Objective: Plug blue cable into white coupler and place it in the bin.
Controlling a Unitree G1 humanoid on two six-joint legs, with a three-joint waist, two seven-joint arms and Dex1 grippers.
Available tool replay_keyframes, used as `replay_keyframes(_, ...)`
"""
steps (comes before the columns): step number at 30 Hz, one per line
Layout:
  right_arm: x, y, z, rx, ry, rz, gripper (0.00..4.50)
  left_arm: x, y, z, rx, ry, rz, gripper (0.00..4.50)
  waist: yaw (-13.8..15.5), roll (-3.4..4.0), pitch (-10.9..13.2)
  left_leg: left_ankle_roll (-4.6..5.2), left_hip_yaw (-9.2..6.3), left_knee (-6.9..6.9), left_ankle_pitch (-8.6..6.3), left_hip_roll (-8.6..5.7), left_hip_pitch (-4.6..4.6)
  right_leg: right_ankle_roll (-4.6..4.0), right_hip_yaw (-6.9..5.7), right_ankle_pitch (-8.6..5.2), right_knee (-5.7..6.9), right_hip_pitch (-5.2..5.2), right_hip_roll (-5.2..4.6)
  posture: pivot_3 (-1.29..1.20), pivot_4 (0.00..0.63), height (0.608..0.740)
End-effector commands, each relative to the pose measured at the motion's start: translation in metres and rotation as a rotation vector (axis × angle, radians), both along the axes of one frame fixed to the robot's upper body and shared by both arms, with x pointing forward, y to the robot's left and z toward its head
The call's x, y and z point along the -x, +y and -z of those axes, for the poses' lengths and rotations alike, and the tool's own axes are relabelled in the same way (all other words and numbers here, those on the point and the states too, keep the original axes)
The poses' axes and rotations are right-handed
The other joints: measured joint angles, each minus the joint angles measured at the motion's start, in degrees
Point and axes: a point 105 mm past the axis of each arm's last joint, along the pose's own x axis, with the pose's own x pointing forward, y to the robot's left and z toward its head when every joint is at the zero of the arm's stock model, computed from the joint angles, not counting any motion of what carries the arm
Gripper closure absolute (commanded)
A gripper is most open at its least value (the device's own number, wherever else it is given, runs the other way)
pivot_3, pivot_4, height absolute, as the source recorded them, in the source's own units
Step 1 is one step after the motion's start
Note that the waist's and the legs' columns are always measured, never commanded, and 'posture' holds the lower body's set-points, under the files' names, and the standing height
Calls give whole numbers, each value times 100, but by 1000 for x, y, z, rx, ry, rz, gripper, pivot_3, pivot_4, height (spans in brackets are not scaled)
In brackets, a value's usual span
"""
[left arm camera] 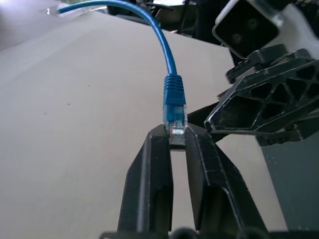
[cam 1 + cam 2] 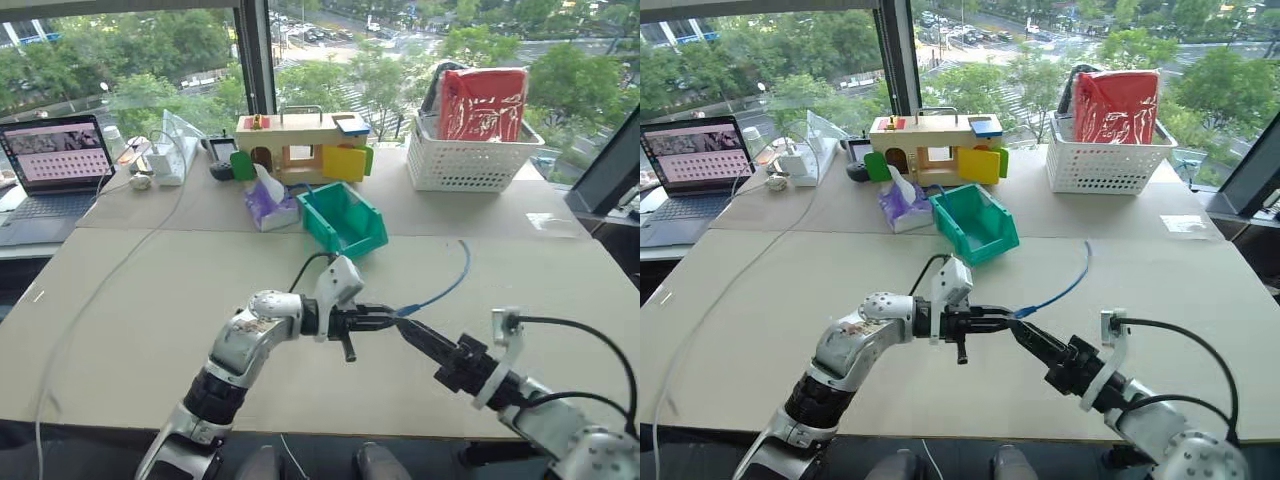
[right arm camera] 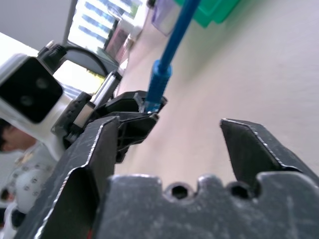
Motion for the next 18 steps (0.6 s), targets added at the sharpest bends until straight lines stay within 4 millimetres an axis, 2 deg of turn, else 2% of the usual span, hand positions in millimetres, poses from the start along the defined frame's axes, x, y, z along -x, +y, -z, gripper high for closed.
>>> replay_keyframes(1,-3,12,-14,-97,-30,81,739,5,-3,-8,17,1,-13,4499,-23,0,0,2,-3,0,2,0,2,-1,-4,1,-1,4,0,0,150,715)
replay_keyframes(5,-1,22,-27,-176,-16,86,739,4,0,-8,6,4,-34,4499,-85,1,-1,5,-3,0,3,0,-1,-3,-5,-1,-2,1,2,0,150,715)
replay_keyframes(18,0,22,-39,-187,56,93,739,5,-1,-6,5,30,-31,4499,-98,-2,-1,6,-3,-25,2,-4,-16,3,0,-7,-52,6,0,0,150,715)
